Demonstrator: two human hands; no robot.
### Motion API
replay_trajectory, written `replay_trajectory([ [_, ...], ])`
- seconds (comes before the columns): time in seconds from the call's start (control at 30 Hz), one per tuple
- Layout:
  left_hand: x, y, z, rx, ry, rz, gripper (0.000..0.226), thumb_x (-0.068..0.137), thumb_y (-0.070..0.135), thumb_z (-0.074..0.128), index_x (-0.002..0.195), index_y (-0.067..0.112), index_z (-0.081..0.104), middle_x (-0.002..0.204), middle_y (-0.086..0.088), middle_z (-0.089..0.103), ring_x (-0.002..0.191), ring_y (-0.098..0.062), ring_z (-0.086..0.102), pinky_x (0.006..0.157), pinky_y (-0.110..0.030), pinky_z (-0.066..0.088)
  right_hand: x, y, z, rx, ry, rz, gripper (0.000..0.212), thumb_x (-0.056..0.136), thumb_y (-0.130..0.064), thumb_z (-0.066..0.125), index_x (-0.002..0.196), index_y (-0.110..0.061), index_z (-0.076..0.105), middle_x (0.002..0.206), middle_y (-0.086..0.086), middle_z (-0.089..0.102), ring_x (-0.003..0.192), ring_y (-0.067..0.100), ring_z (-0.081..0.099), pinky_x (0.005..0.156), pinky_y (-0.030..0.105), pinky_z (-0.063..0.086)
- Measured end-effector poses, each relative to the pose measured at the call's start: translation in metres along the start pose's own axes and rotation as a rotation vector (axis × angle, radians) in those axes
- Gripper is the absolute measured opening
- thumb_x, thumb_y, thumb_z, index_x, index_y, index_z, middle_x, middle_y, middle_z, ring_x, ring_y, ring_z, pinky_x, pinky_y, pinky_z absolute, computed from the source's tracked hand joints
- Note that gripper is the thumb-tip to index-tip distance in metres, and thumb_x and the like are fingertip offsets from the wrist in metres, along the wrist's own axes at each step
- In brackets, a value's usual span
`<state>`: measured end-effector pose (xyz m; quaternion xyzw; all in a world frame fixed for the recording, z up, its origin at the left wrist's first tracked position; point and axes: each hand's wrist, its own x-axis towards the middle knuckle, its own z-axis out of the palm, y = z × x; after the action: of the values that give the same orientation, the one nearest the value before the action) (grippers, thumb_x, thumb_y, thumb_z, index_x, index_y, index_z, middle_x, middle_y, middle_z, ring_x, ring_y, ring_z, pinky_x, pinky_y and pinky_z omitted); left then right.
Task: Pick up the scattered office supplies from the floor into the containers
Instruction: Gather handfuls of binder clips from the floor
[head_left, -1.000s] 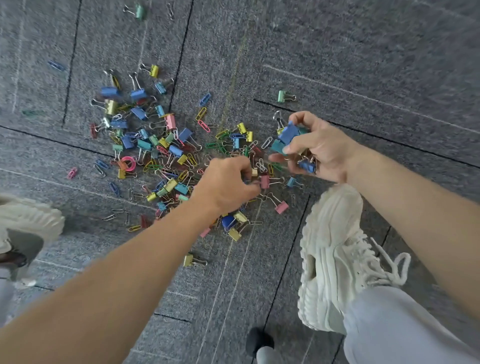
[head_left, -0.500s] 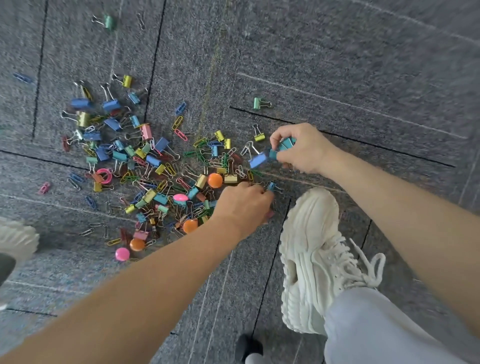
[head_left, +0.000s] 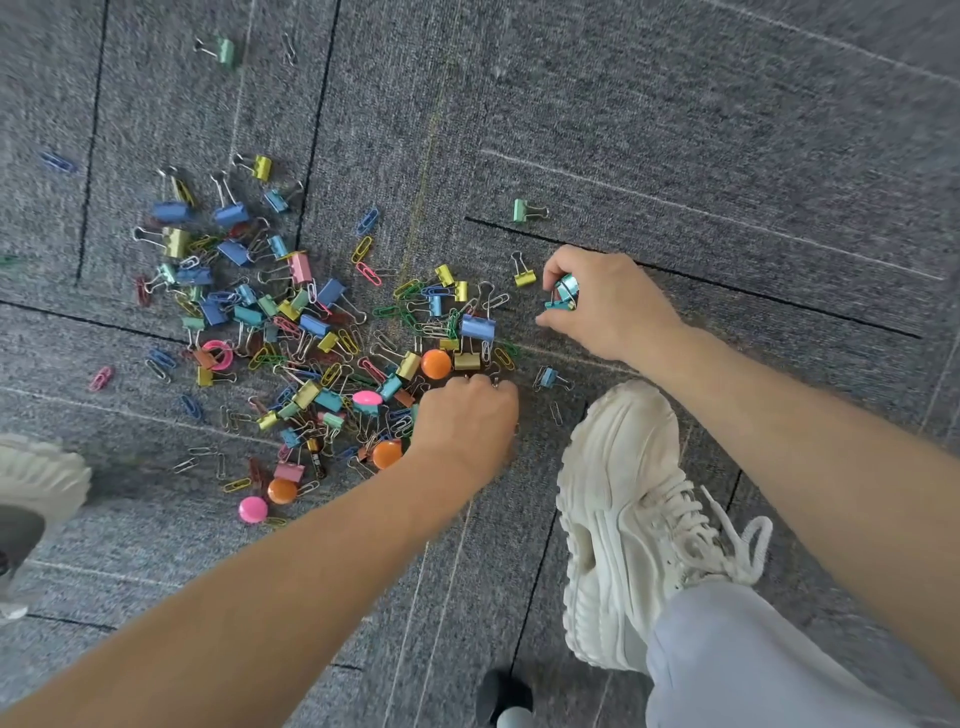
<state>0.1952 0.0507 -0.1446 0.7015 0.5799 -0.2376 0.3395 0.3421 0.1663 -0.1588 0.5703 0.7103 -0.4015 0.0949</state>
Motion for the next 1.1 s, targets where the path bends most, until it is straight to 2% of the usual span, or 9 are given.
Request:
replay_trajectory([
  [0.1,0.001,-0.003,0.001,-0.007,-0.031,-0.010,0.044,0.089,0.046,0.066,0.116,0.014,0.055,0.108,-0.007,0.060,0.101,-0.030,0.059,0.069,-0.040,0.046,0.002,0.000,0.003,0.077,0.052,0.024,0.026,0.081,-0.029,0.079,0.088,-0.027,0.055,0.089,0.000,0.061,0.069,0.022,0.053,0.060,0.032,0.036],
  [0.23,0.003,-0.001,0.000,-0.050,-0.008,-0.038,0.033,0.089,0.038,0.064,0.112,0.015,0.059,0.103,-0.007,0.060,0.096,-0.031,0.060,0.067,-0.037,0.043,0.003,0.000,-0.007,0.226,0.023,0.031,0.019,0.081,-0.017,0.072,0.094,-0.026,0.062,0.075,-0.008,0.057,0.057,0.013,0.047,0.053,0.027,0.037],
  [0.33,0.003,-0.006,-0.011,-0.268,-0.025,-0.100,0.030,0.083,0.039,0.069,0.105,0.020,0.062,0.094,-0.001,0.062,0.085,-0.025,0.062,0.068,-0.035,0.052,0.005,-0.003,-0.009,0.297,0.025,0.034,0.010,0.079,-0.016,0.070,0.086,-0.023,0.067,0.064,-0.007,0.056,0.045,0.002,0.042,0.047,0.018,0.035],
  [0.47,0.000,-0.027,-0.033,-0.682,-0.006,-0.168,0.021,0.079,0.036,0.076,0.088,0.024,0.061,0.082,0.006,0.066,0.067,-0.014,0.068,0.065,-0.036,0.061,0.008,-0.012,-0.009,0.423,0.085,0.053,0.006,0.076,-0.015,0.072,0.078,-0.014,0.067,0.069,-0.003,0.061,0.055,0.010,0.049,0.053,0.025,0.042],
  [0.57,-0.003,-0.045,-0.052,-0.812,0.121,-0.207,0.018,0.080,0.034,0.076,0.081,0.025,0.061,0.079,0.006,0.068,0.063,-0.009,0.069,0.063,-0.032,0.061,0.010,-0.026,-0.010,0.383,0.127,0.016,0.010,0.073,-0.022,0.073,0.076,-0.021,0.064,0.075,-0.005,0.063,0.064,0.013,0.054,0.061,0.030,0.048],
  [0.67,-0.003,-0.066,-0.073,-0.773,0.275,-0.177,0.018,0.077,0.033,0.076,0.081,0.024,0.062,0.080,0.004,0.068,0.071,-0.015,0.068,0.067,-0.039,0.060,0.007,-0.046,-0.020,0.309,0.158,-0.051,0.014,0.076,-0.024,0.076,0.079,-0.021,0.063,0.078,-0.006,0.062,0.067,0.010,0.053,0.062,0.026,0.045],
  [0.8,-0.019,-0.100,-0.109,-0.639,0.424,-0.075,0.019,0.075,0.029,0.077,0.077,0.028,0.059,0.080,0.006,0.064,0.072,-0.012,0.062,0.070,-0.037,0.058,-0.006,-0.081,-0.046,0.305,0.204,-0.131,0.027,0.076,-0.034,0.084,0.085,-0.019,0.063,0.079,-0.009,0.061,0.065,0.005,0.051,0.056,0.017,0.041],
  [0.97,-0.065,-0.132,-0.159,-0.525,0.521,-0.008,0.021,0.075,0.029,0.082,0.081,0.023,0.063,0.083,0.006,0.062,0.073,-0.013,0.062,0.071,-0.034,0.057,-0.038,-0.151,-0.094,0.291,0.295,-0.207,0.026,0.073,-0.021,0.084,0.082,-0.018,0.060,0.071,-0.015,0.054,0.059,0.000,0.045,0.058,0.016,0.036],
  [1.1,-0.121,-0.146,-0.200,-0.509,0.657,0.039,0.016,0.075,0.027,0.079,0.079,0.021,0.065,0.078,0.007,0.064,0.071,-0.014,0.063,0.069,-0.037,0.058,-0.101,-0.217,-0.136,0.325,0.385,-0.293,0.026,0.073,-0.022,0.084,0.080,-0.019,0.059,0.069,-0.014,0.053,0.056,-0.002,0.044,0.055,0.011,0.033],
])
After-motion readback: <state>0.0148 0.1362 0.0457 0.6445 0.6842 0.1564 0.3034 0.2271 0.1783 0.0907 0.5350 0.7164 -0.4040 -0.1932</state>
